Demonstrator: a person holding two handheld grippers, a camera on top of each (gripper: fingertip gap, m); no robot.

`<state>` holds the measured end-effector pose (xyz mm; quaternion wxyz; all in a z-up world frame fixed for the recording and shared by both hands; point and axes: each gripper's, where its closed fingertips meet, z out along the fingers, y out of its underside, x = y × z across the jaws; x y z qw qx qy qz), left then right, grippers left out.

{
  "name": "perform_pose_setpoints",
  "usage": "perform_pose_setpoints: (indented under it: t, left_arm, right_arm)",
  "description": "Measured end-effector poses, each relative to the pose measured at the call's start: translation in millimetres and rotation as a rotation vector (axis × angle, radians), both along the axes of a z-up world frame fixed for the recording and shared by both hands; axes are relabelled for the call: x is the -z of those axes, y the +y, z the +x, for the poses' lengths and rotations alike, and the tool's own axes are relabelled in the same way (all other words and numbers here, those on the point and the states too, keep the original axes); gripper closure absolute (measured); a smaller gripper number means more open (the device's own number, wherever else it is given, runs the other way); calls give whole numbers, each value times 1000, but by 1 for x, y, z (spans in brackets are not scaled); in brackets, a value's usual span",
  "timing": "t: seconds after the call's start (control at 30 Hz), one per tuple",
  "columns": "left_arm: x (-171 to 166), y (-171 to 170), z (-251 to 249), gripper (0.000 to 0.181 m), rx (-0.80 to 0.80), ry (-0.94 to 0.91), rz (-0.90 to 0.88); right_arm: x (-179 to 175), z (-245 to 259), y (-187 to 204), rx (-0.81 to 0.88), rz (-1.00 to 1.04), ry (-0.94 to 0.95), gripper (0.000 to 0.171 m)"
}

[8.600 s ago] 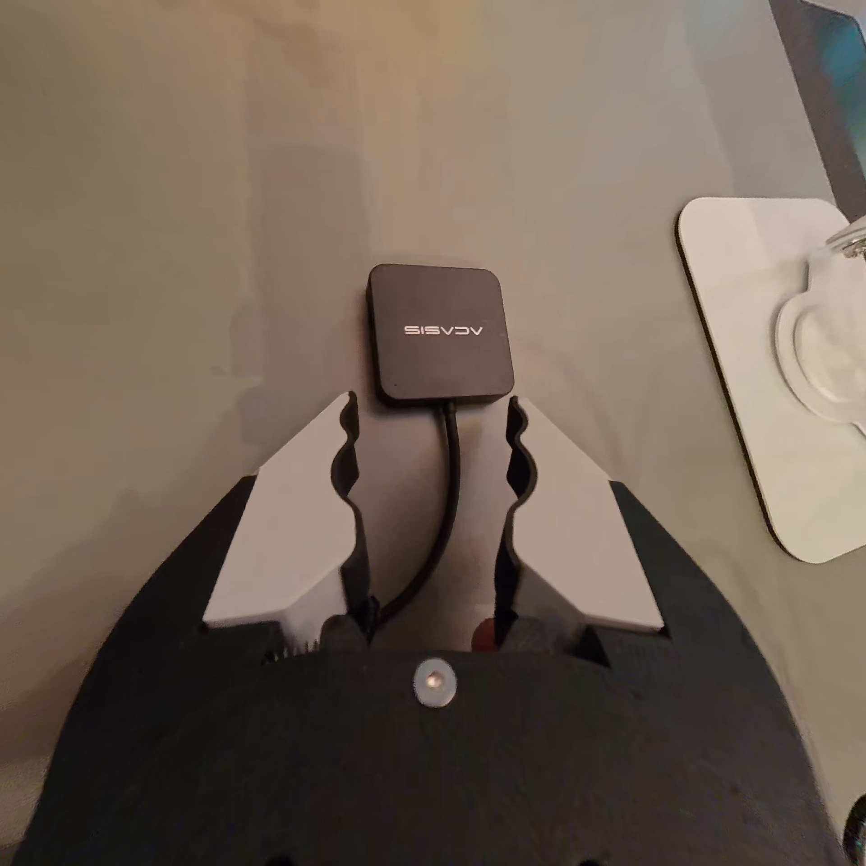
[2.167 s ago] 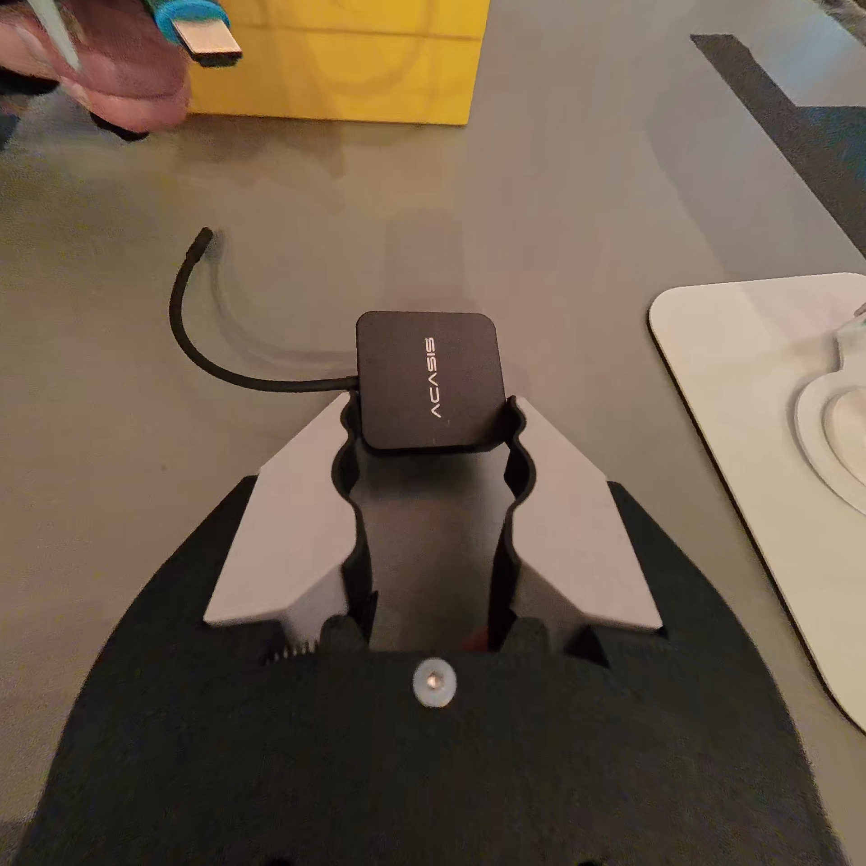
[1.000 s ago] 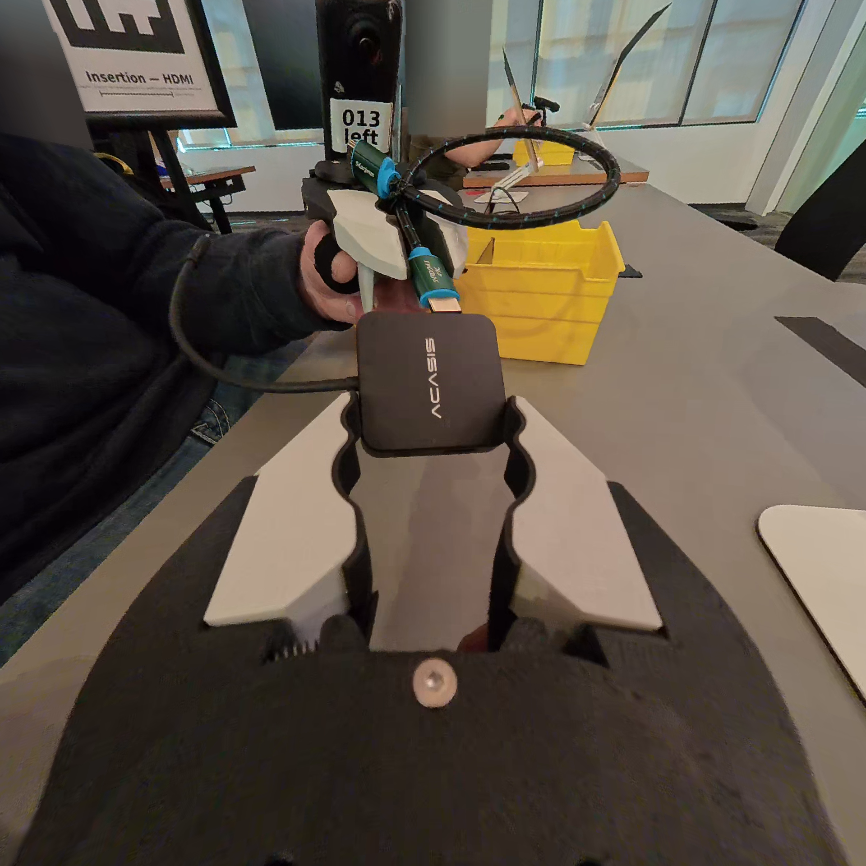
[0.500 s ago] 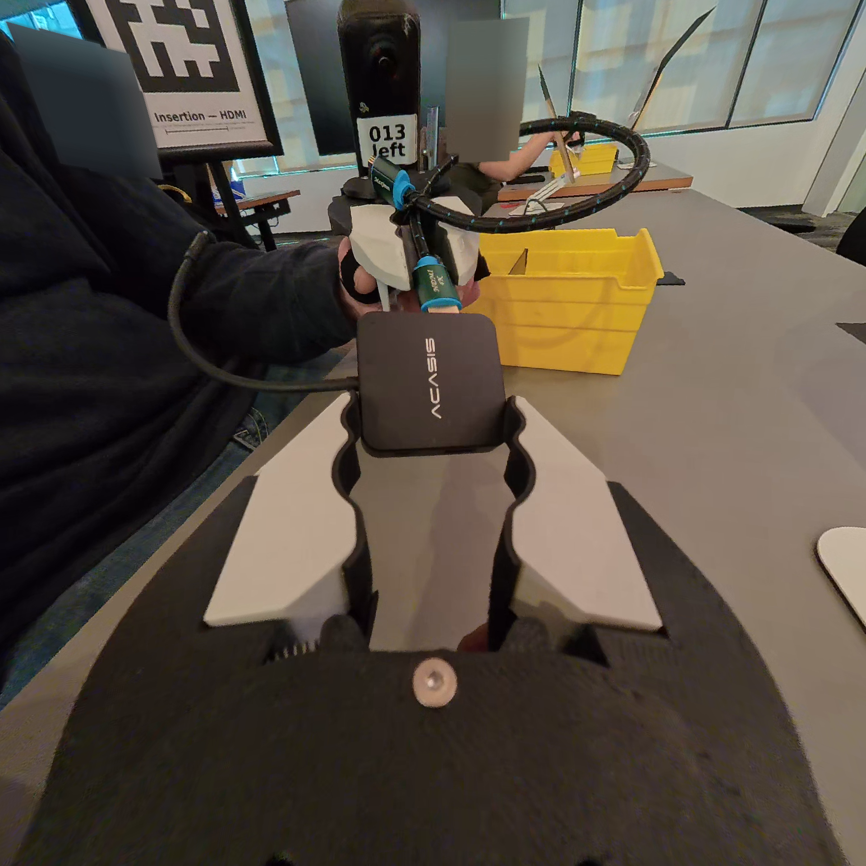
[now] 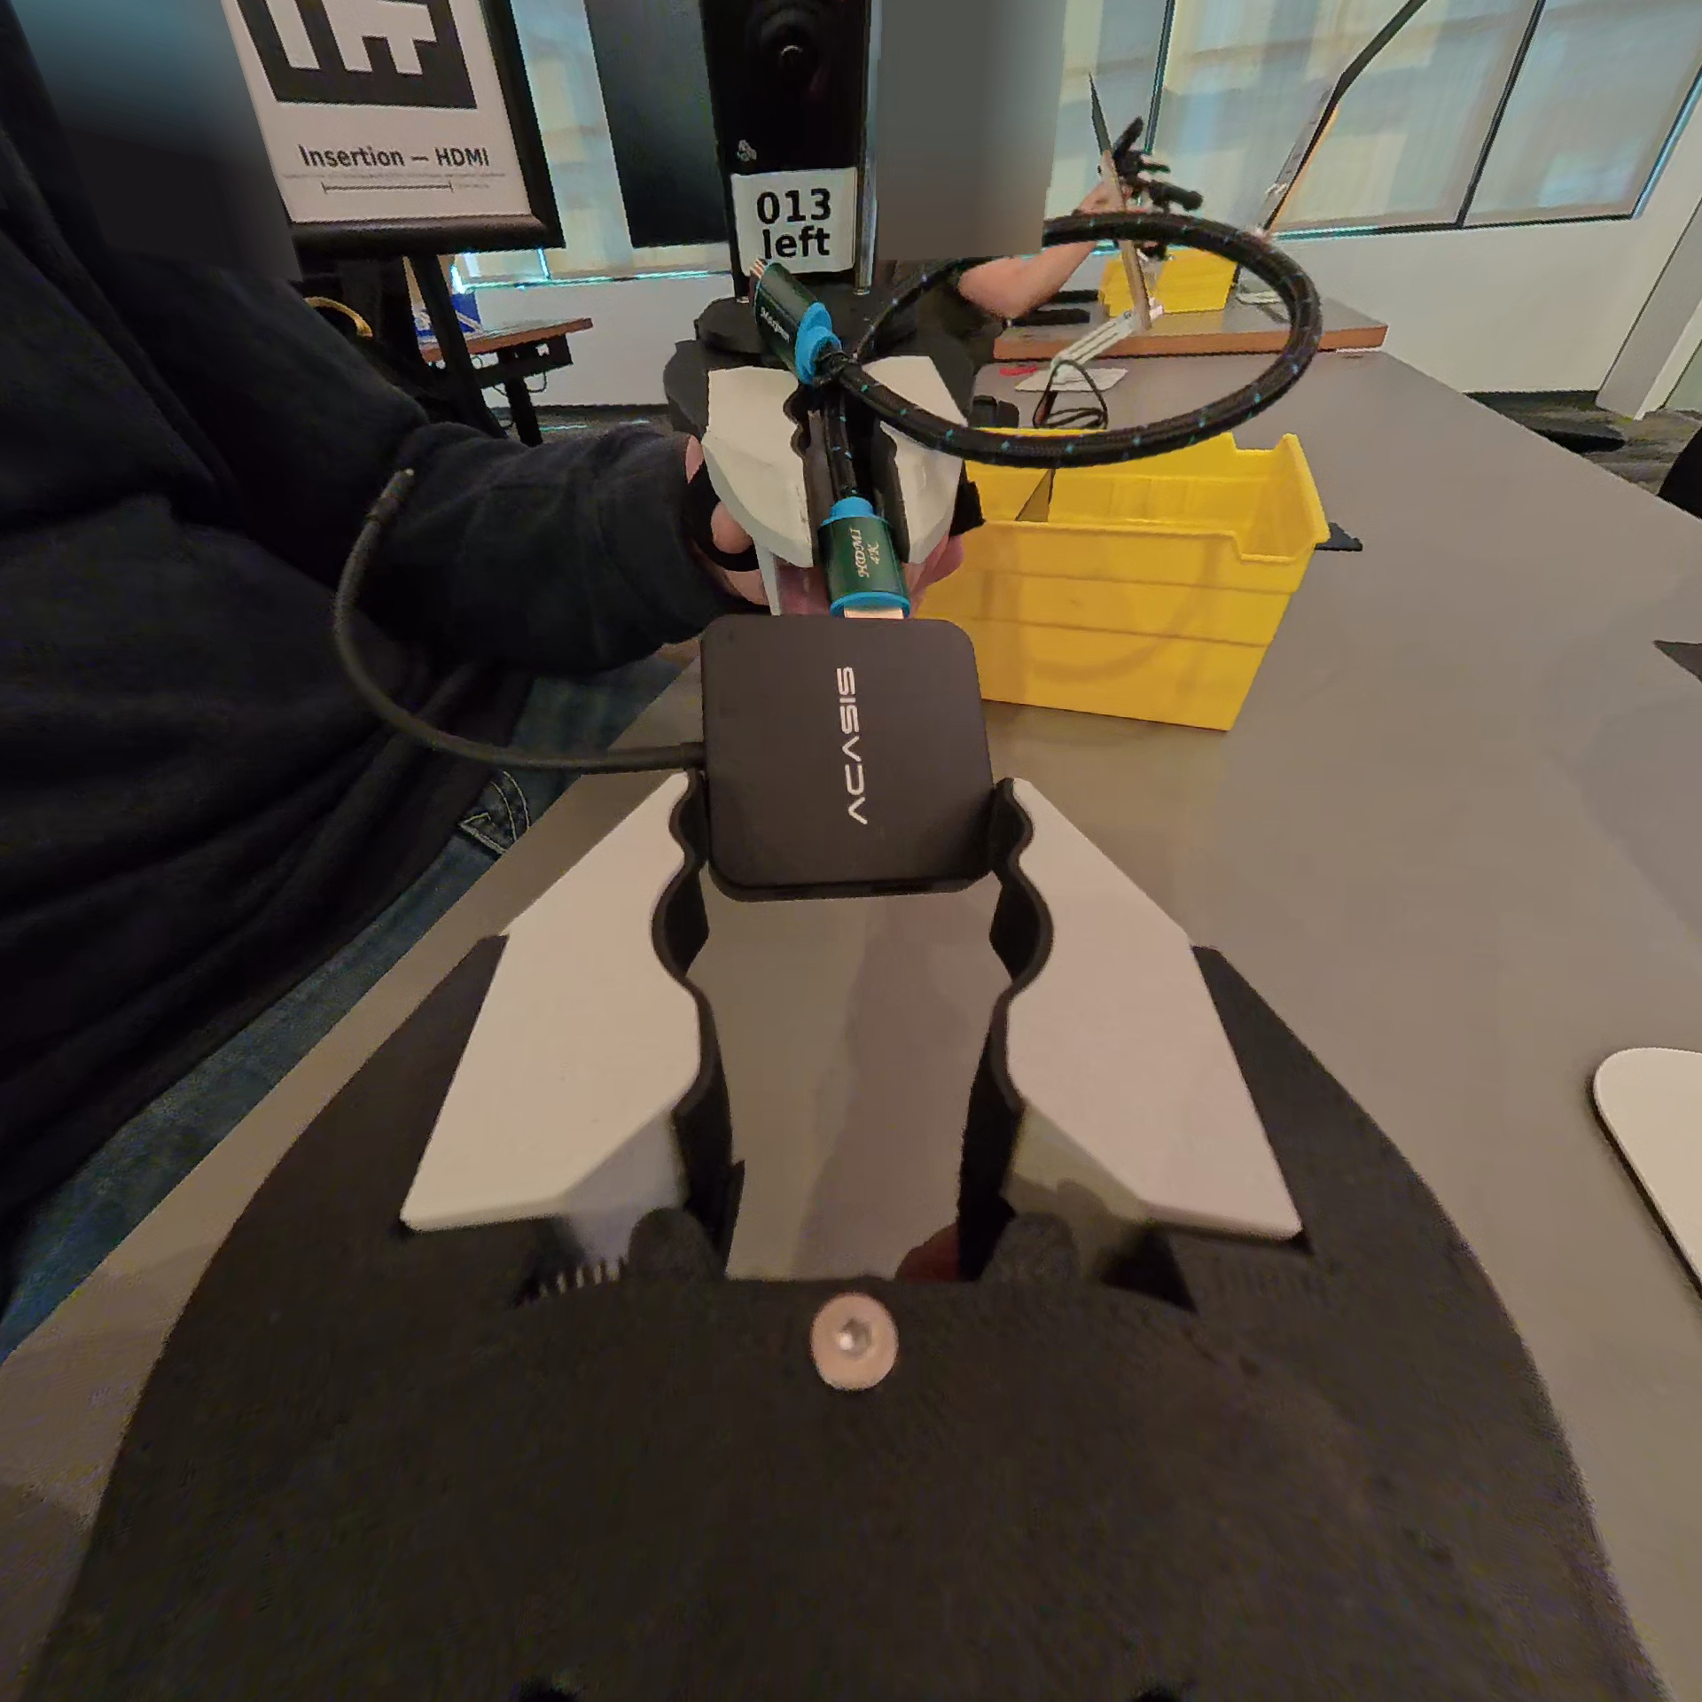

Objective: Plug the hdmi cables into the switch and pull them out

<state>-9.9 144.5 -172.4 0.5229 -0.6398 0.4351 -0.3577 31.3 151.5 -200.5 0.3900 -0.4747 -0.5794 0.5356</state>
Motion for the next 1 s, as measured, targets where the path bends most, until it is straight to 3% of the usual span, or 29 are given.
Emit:
perform_pose_setpoints:
  t: [0.3,0.37,0.43,0.5,0.67,0.77,0.87,1.0]
  left_arm:
    - [1,-2,2,162,14,-10,-15]
    - [5,1,2,162,-8,28,-3]
    - [9,4,2,163,1,27,-23]
    - [3,9,-2,162,-13,-65,-41]
    - [9,19,-1,162,-74,-53,-33]
    - [5,21,-1,161,-87,-61,-25]
    - [5,16,4,162,-56,-52,-14]
    - [1,12,7,162,-37,-66,1]
  right_arm:
    - [1,1,-3,-4,32,-21,112]
    - [-4,3,-11,-54,45,-4,146]
    - [-19,5,-22,-103,47,57,154]
    - [-23,3,-15,-48,58,61,155]
    - [-13,7,3,75,105,-8,145]
    - [-1,3,10,140,147,-91,119]
    - [2,-3,8,144,164,-105,106]
    - [4,-5,3,114,158,-112,106]
